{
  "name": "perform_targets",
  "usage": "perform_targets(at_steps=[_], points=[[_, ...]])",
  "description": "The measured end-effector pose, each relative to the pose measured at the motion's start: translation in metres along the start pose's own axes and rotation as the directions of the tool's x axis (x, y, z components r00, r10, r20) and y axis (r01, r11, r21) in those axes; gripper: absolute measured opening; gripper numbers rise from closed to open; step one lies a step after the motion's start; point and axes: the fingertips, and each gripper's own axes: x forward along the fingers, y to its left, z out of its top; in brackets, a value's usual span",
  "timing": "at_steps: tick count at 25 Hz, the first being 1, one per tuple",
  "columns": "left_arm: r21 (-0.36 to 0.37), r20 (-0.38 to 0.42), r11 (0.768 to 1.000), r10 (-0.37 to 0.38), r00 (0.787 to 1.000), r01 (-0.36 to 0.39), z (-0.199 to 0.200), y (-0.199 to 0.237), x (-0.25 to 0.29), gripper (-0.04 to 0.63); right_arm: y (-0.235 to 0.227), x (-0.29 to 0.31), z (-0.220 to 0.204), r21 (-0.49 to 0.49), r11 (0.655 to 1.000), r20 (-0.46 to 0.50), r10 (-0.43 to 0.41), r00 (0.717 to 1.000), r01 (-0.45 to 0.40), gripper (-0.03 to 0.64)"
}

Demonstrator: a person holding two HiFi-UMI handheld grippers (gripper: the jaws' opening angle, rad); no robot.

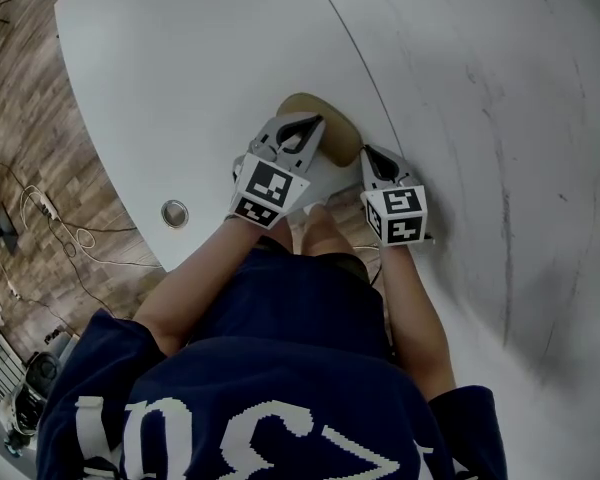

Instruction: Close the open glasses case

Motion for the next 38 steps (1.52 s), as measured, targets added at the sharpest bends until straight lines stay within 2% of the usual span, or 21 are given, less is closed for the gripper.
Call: perform_targets(at_steps=[2, 4, 6, 10, 11, 13, 15, 17, 21, 24, 27, 30, 34, 38], points=[[-0.007, -0.002, 1.0, -0.008, 1.0, 0.008, 0.0, 0.0, 0.0, 0.014, -0.001, -0.001, 0.002, -0.021, 1.0, -0.006, 0.0, 1.0, 0.0, 0.023], [-0.004, -0.019, 1.0, -0.021, 1.0, 0.021, -0.001, -0.001, -0.004, 0.014, 0.011, -0.005, -0.001, -0.067, 0.997, -0.026, 0.033, 0.999, -0.035, 0.021], [-0.025, -0.039, 0.999, -0.021, 0.999, 0.02, -0.005, 0.001, -0.01, 0.014, 0.038, -0.008, -0.009, -0.109, 0.987, -0.054, 0.113, 0.992, -0.119, 0.021], [-0.146, -0.014, 0.988, 0.052, 0.999, -0.053, -0.011, 0.015, -0.027, 0.014, 0.106, -0.003, -0.021, -0.121, 0.947, -0.07, 0.29, 0.954, -0.297, 0.021], [-0.14, -0.002, 0.988, 0.073, 0.997, -0.072, -0.012, 0.016, -0.029, 0.014, 0.115, -0.001, -0.021, -0.111, 0.942, -0.069, 0.311, 0.948, -0.317, 0.021], [-0.07, 0.005, 0.994, 0.089, 0.996, -0.088, -0.013, 0.016, -0.031, 0.014, 0.121, 0.002, -0.021, -0.093, 0.938, -0.066, 0.33, 0.942, -0.335, 0.023], [-0.009, 0.012, 0.997, 0.076, 0.997, -0.076, -0.013, 0.015, -0.031, 0.014, 0.119, 0.002, -0.021, -0.091, 0.937, -0.065, 0.332, 0.941, -0.337, 0.021], [0.012, 0.03, 0.998, 0.063, 0.998, -0.064, -0.014, 0.014, -0.031, 0.014, 0.111, 0.002, -0.02, -0.108, 0.942, -0.065, 0.311, 0.948, -0.317, 0.021], [-0.005, 0.047, 0.999, 0.053, 0.998, -0.053, -0.014, 0.013, -0.03, 0.014, 0.09, 0.007, -0.009, -0.143, 0.952, -0.073, 0.262, 0.962, -0.271, 0.021], [-0.012, 0.056, 0.999, 0.052, 0.997, -0.051, -0.014, 0.014, -0.03, 0.014, 0.081, 0.014, -0.003, -0.223, 0.937, -0.11, 0.251, 0.962, -0.27, 0.023], [-0.017, 0.066, 0.998, 0.054, 0.996, -0.053, -0.012, 0.015, -0.029, 0.014, 0.07, 0.015, 0.008, -0.267, 0.925, -0.105, 0.25, 0.963, -0.269, 0.021], [-0.009, 0.064, 0.998, 0.056, 0.996, -0.055, -0.013, 0.014, -0.029, 0.014, 0.071, 0.012, 0.013, -0.338, 0.895, -0.126, 0.263, 0.957, -0.291, 0.021], [-0.009, 0.055, 0.999, 0.05, 0.997, -0.05, -0.013, 0.014, -0.028, 0.014, 0.067, 0.017, 0.016, -0.346, 0.894, -0.131, 0.255, 0.958, -0.285, 0.021], [-0.014, 0.06, 0.999, 0.052, 0.997, -0.051, -0.012, 0.014, -0.029, 0.014, 0.053, 0.046, 0.051, -0.341, 0.908, -0.085, 0.227, 0.97, -0.242, 0.021]])
